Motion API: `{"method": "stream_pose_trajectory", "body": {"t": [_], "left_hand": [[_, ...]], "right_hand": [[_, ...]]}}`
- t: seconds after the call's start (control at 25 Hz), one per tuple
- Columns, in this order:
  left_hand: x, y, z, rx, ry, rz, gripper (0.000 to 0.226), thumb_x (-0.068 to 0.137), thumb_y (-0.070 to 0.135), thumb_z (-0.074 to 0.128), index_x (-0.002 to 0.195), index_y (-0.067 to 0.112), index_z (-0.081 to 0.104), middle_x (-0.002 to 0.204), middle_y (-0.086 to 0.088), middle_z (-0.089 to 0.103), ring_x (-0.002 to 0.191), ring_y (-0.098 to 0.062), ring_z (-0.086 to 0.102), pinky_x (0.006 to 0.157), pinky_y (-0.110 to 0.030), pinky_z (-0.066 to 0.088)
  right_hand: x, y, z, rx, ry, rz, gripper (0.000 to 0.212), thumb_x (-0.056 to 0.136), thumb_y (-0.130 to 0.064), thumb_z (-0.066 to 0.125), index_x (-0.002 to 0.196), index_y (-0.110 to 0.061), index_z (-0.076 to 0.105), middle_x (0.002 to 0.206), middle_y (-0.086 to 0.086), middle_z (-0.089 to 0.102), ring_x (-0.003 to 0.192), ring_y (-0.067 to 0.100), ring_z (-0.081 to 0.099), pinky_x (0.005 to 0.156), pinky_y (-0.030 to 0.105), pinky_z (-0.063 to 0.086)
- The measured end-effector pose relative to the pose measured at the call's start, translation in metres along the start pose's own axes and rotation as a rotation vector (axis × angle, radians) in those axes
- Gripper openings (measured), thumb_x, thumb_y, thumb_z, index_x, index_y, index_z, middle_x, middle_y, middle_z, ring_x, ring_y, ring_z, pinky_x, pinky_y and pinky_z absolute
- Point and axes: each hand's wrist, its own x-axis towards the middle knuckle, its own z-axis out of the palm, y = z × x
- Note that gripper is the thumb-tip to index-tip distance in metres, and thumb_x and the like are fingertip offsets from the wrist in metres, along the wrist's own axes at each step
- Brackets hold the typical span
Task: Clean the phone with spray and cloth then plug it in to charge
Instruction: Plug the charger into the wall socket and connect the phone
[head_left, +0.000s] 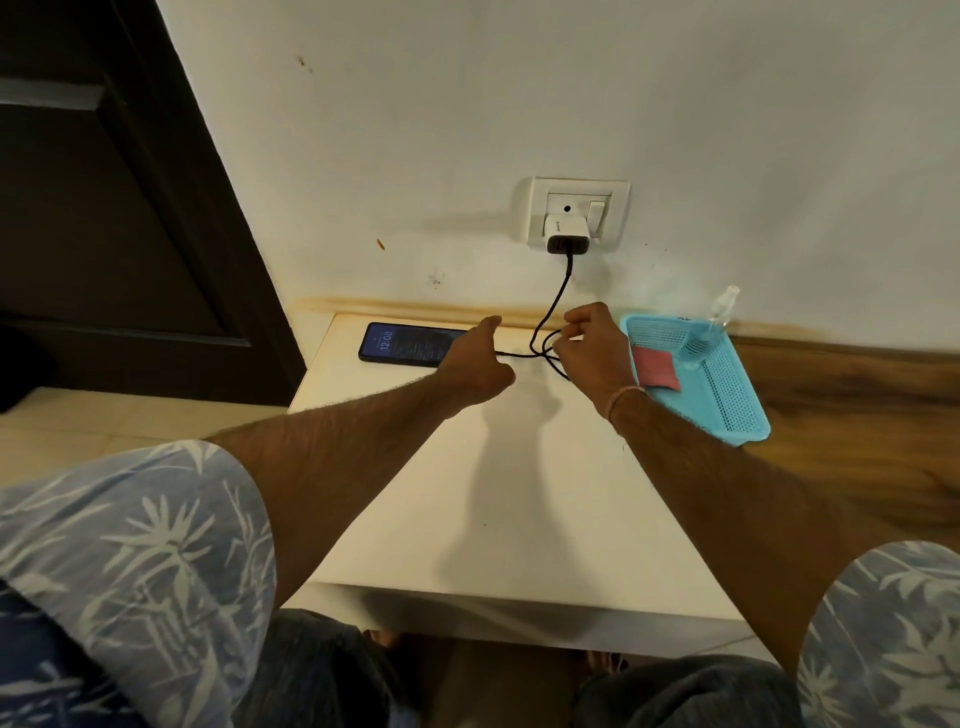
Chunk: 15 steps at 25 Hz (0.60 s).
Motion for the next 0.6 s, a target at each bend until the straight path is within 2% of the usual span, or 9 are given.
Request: {"method": "stream_pose_trajectory", "body": {"t": [0.12, 0.2, 0.24, 0.28, 0.4, 0.6], "left_hand": [[0.003, -0.016, -0.010, -0.064, 0.074, -0.072, 0.083, 0.085, 0.006, 0.071, 0.157, 0.017, 0.032, 0.150, -0.010, 0.047, 0.122, -0.024, 0.051, 0.087, -0.030, 0.047], [0.007, -0.030, -0.020, -0.071, 0.154, -0.165, 0.084, 0.083, 0.007, 0.073, 0.156, 0.014, 0.032, 0.149, -0.011, 0.046, 0.130, -0.030, 0.049, 0.099, -0.040, 0.051], [0.009, -0.040, -0.026, -0.053, 0.201, -0.218, 0.082, 0.083, 0.007, 0.073, 0.154, 0.013, 0.033, 0.149, -0.012, 0.046, 0.133, -0.033, 0.047, 0.103, -0.046, 0.050], [0.011, -0.049, -0.032, -0.029, 0.252, -0.266, 0.078, 0.082, 0.009, 0.073, 0.151, 0.012, 0.036, 0.146, -0.013, 0.047, 0.133, -0.034, 0.045, 0.104, -0.050, 0.049], [0.015, -0.082, -0.050, 0.071, 0.360, -0.381, 0.068, 0.085, 0.014, 0.070, 0.146, 0.013, 0.039, 0.142, -0.013, 0.048, 0.132, -0.035, 0.041, 0.107, -0.051, 0.043], [0.021, -0.130, -0.074, 0.249, 0.326, -0.487, 0.080, 0.085, 0.028, 0.079, 0.152, 0.017, 0.037, 0.151, -0.014, 0.043, 0.141, -0.037, 0.033, 0.110, -0.051, 0.034]], "right_hand": [[-0.002, 0.002, 0.010, -0.086, -0.023, -0.094, 0.011, 0.084, -0.007, 0.060, 0.088, -0.017, 0.059, 0.090, -0.001, 0.067, 0.083, 0.014, 0.062, 0.062, 0.009, 0.044], [-0.001, 0.003, 0.019, -0.176, -0.087, -0.155, 0.005, 0.084, -0.009, 0.060, 0.086, -0.013, 0.062, 0.087, 0.001, 0.068, 0.081, 0.017, 0.063, 0.066, 0.019, 0.050], [0.000, 0.004, 0.024, -0.226, -0.118, -0.170, 0.004, 0.084, -0.011, 0.060, 0.087, -0.012, 0.064, 0.085, 0.003, 0.068, 0.080, 0.020, 0.063, 0.069, 0.027, 0.052], [0.001, 0.004, 0.029, -0.276, -0.143, -0.178, 0.006, 0.084, -0.012, 0.060, 0.087, -0.012, 0.065, 0.084, 0.004, 0.068, 0.080, 0.022, 0.063, 0.071, 0.030, 0.052], [0.004, 0.005, 0.048, -0.387, -0.205, -0.215, 0.011, 0.086, -0.016, 0.057, 0.088, -0.012, 0.068, 0.086, 0.006, 0.070, 0.085, 0.027, 0.063, 0.074, 0.031, 0.050], [0.023, 0.012, 0.084, -0.553, -0.343, -0.233, 0.028, 0.092, -0.022, 0.059, 0.116, -0.008, 0.063, 0.114, 0.014, 0.065, 0.107, 0.032, 0.058, 0.091, 0.039, 0.048]]}}
